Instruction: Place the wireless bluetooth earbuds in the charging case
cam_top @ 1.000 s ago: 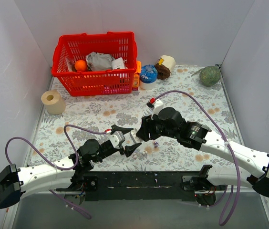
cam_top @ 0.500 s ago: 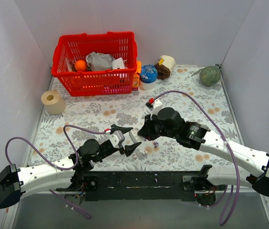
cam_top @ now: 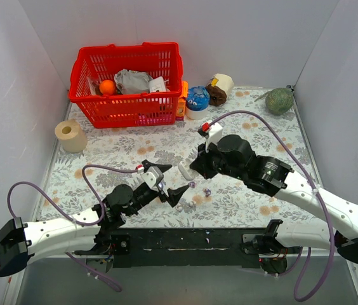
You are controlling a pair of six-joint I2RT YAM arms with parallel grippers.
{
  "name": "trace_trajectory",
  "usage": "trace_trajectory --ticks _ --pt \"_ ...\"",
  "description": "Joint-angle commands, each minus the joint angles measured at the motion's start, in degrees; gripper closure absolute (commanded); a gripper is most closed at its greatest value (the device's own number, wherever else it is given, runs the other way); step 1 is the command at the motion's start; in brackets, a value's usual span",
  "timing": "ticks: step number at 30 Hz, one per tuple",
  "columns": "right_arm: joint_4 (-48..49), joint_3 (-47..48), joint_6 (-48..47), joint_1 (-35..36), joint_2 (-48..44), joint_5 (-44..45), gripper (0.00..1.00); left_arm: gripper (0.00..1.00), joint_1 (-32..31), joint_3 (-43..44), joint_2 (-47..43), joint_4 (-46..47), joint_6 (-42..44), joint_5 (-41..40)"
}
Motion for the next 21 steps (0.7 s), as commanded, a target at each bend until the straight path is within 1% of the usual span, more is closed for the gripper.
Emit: trace_trajectory --ticks 1,4,7,8,9,10,13,16,18,20,21 --pt "-1.9 5.8 -9.2 -0.2 -2.6 2.3 0.99 0.02 0.1 3.5 -0.6 -3.9 -3.2 -6.9" --pt "-2.9 7.0 -13.7 0.0 -2.8 1.1 0.99 0.02 0.2 6.4 -1.4 -7.1 -5.5 -6.3" --pt "-3.6 6.8 -18.3 0.6 -3.5 1.3 0.99 0.02 0.3 10.1 -2.2 -12.1 -8.9 -1.1" --pt "-3.8 6.6 -19.9 1.0 -3.7 1.3 0.99 0.02 0.7 11.3 -2.7 -16.1 -10.5 2.7" --pt "-3.9 6.3 -20.4 2.2 -4.6 1.2 0.99 0.02 2.0 12.4 -2.8 -17.6 -12.1 6.9" --pt "-3.6 5.8 -24.4 2.9 -5.2 2.1 0.99 0.02 2.8 14.1 -2.8 -18.8 -12.4 18.1" --pt "-3.0 4.5 -27.5 5.5 -7.7 2.1 0.99 0.02 6.7 16.6 -1.3 -21.4 -13.8 31.6" --pt "-4.1 5.5 -29.5 6.1 -8.0 1.1 0.99 0.02 10.5 16.7 0.9 -21.7 -14.5 37.7" --pt "-5.6 6.4 -30.2 6.4 -7.6 0.0 0.99 0.02 12.1 16.6 2.3 -20.7 -14.8 40.0" --pt "-6.1 6.5 -30.4 6.7 -7.4 -1.2 0.99 0.05 12.2 16.5 3.0 -19.4 -14.6 41.5" --pt "-6.1 6.3 -30.3 6.8 -7.3 -1.4 0.99 0.11 12.2 16.6 3.7 -18.8 -14.4 41.9"
